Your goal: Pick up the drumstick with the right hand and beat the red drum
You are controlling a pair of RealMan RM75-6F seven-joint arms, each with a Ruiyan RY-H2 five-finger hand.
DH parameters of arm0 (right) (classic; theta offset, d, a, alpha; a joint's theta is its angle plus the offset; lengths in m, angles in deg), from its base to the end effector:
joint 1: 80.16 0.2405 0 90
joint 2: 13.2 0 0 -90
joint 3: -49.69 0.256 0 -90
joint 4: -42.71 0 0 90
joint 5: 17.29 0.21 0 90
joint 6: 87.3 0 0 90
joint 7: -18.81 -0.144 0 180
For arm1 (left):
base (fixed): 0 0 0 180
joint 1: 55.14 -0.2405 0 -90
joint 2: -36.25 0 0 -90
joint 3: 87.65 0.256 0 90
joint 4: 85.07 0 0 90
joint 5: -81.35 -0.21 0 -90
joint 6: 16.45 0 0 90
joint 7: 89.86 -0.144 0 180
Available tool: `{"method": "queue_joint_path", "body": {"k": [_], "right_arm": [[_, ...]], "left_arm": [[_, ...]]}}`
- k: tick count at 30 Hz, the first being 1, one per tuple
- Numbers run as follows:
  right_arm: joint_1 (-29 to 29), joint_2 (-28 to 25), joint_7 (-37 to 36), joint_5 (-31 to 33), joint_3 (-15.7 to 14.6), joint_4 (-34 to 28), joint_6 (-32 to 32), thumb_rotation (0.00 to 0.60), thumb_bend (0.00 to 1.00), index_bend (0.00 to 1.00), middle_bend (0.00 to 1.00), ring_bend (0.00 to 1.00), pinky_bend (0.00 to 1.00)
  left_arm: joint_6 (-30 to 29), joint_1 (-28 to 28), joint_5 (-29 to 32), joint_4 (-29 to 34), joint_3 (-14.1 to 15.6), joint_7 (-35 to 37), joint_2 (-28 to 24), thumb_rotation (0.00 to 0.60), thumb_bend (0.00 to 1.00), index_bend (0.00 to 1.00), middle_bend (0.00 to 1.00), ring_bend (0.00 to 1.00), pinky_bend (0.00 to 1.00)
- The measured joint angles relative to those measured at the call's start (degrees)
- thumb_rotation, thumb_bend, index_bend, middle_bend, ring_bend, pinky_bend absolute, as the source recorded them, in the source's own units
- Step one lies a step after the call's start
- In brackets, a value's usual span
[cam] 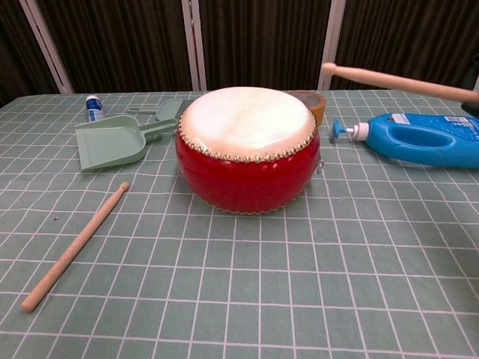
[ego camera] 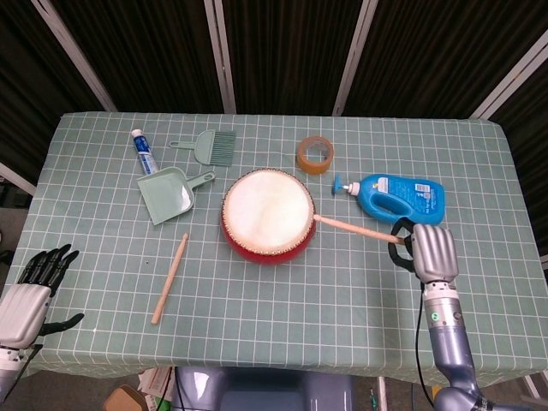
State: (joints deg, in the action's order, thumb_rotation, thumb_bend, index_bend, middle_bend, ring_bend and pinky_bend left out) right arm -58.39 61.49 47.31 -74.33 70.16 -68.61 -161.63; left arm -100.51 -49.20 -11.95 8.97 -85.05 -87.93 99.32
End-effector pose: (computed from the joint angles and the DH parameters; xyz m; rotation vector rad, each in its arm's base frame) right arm -0.1867 -0.2896 0.1077 1.3053 -1.0690 0.9874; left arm -0.2956 0.1642 0.1405 -1.5537 -0.9602 -0.9420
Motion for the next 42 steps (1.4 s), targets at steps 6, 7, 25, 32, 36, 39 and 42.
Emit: {"method": "queue_joint_path", "body": {"k": [6, 7, 25, 32, 36, 39, 42], "right_arm": [[2.8, -0.4, 0.6, 5.7, 3.8, -1.9, 0.4, 0.600, 0.81, 0.95, 1.00, 1.00, 0.94], [3.3, -0.3, 0.5, 6.6, 4.4, -2.1, 0.4, 0.600, 0.81, 0.95, 1.00, 1.00, 0.94], [11.8, 6.9, -12.5, 26.7, 19.5, -1.7, -1.8, 0.600, 0.81, 0.95, 1.00, 1.00, 0.94], [13.7, 8.6, -10.6, 22.9, 13.9, 2.2, -0.9, 0.600, 0.81, 0.95, 1.00, 1.00, 0.94], [15.0, 9.6, -3.6, 15.6, 4.6, 7.5, 0.2, 0.600, 0.81, 0.95, 1.00, 1.00, 0.94], [16.1, 11.1, 4.1, 11.5, -2.4, 12.4, 1.0, 0.600, 0.81, 0.95, 1.00, 1.00, 0.94], [17.3, 13.3, 12.6, 8.4, -7.7, 17.3, 1.3, 0.600, 0.81, 0.95, 1.00, 1.00, 0.94]], "left_arm": [[0.1, 0.0, 0.1, 0.1, 0.1, 0.5, -0.2, 0.600, 0.00, 0.00, 0.00, 0.00, 0.00], [0.2, 0.0, 0.2, 0.1, 0.0, 0.7, -0.2, 0.600, 0.00, 0.00, 0.00, 0.00, 0.00], [1.9, 0.6, 1.2, 1.2, 0.3, 5.0, -1.8, 0.600, 0.00, 0.00, 0.00, 0.00, 0.00], [2.5, 0.9, 1.4, 1.4, 0.2, 5.9, -2.1, 0.600, 0.00, 0.00, 0.00, 0.00, 0.00], [2.4, 0.9, 1.3, 1.5, 0.2, 6.1, -2.1, 0.600, 0.00, 0.00, 0.00, 0.00, 0.00], [2.1, 0.8, 0.8, 1.6, 0.3, 5.9, -2.1, 0.600, 0.00, 0.00, 0.00, 0.00, 0.00], [1.8, 0.6, 0.7, 1.6, 0.4, 5.8, -2.1, 0.600, 0.00, 0.00, 0.00, 0.00, 0.00]]}}
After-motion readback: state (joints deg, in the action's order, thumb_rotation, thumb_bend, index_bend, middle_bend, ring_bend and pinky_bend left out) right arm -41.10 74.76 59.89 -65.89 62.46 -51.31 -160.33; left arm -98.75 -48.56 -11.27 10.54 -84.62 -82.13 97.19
